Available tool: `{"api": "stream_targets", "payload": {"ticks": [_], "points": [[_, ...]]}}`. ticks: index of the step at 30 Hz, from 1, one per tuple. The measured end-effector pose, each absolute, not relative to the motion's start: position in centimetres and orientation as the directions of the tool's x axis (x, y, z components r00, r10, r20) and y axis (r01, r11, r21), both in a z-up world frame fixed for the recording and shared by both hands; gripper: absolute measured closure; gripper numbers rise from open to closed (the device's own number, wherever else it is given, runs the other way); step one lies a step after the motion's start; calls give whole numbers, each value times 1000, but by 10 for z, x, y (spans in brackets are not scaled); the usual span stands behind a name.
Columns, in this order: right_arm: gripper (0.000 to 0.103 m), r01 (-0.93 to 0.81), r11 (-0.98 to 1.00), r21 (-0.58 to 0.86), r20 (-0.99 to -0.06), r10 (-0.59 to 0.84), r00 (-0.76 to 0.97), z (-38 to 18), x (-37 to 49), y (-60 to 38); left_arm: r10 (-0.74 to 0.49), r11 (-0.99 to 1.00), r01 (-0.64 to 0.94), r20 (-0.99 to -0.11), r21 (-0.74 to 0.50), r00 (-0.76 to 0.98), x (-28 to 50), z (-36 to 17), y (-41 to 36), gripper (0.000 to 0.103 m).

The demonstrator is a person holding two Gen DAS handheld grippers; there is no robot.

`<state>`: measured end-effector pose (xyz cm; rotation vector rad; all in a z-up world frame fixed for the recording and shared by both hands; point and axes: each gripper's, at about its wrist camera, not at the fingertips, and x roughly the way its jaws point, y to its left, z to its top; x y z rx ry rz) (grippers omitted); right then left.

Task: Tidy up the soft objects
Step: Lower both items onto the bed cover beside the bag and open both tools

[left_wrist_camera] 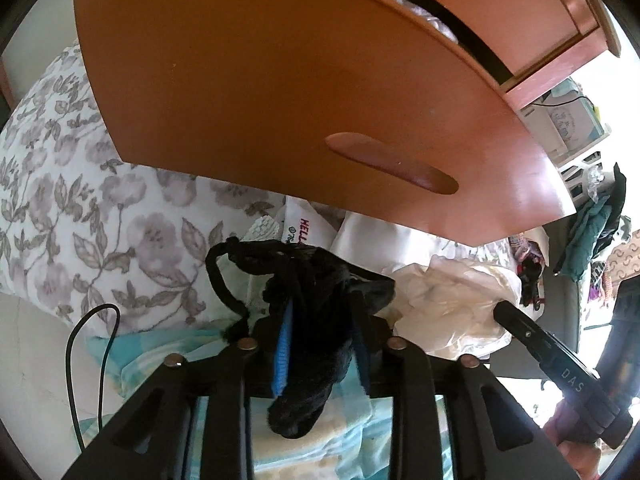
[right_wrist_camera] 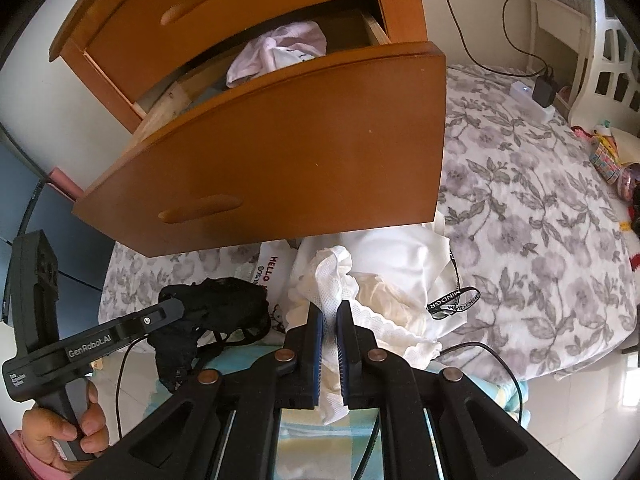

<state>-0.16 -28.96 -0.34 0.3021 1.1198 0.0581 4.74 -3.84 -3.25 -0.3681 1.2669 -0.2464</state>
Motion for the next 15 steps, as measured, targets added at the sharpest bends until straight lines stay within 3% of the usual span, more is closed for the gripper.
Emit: {"api": "stream_targets", "payload": {"ticks": [4, 8, 11, 13, 15], "points": [[94, 112, 961, 253, -887, 184, 424, -6, -1, -290, -372, 919, -27, -886, -394, 278, 48, -35, -37, 61], [82, 107, 964, 244, -888, 177, 423, -7, -1, -289, -359, 924, -29, -890, -382, 280, 48, -33, -38, 45], [71, 108, 966, 234, -891, 169, 422, -6, -1, -289, -356, 925, -34, -893, -379, 276, 48, -33, -38, 38], [52, 108, 969, 224, -892, 159, 424, -5, -1, -289, -349, 927, -37, -895, -372, 277, 48, -32, -38, 36], [42, 108, 971, 214, -892, 149, 427, -4, -2, -289, -331, 934, -41, -901, -355, 279, 48, -31, -39, 32]]}}
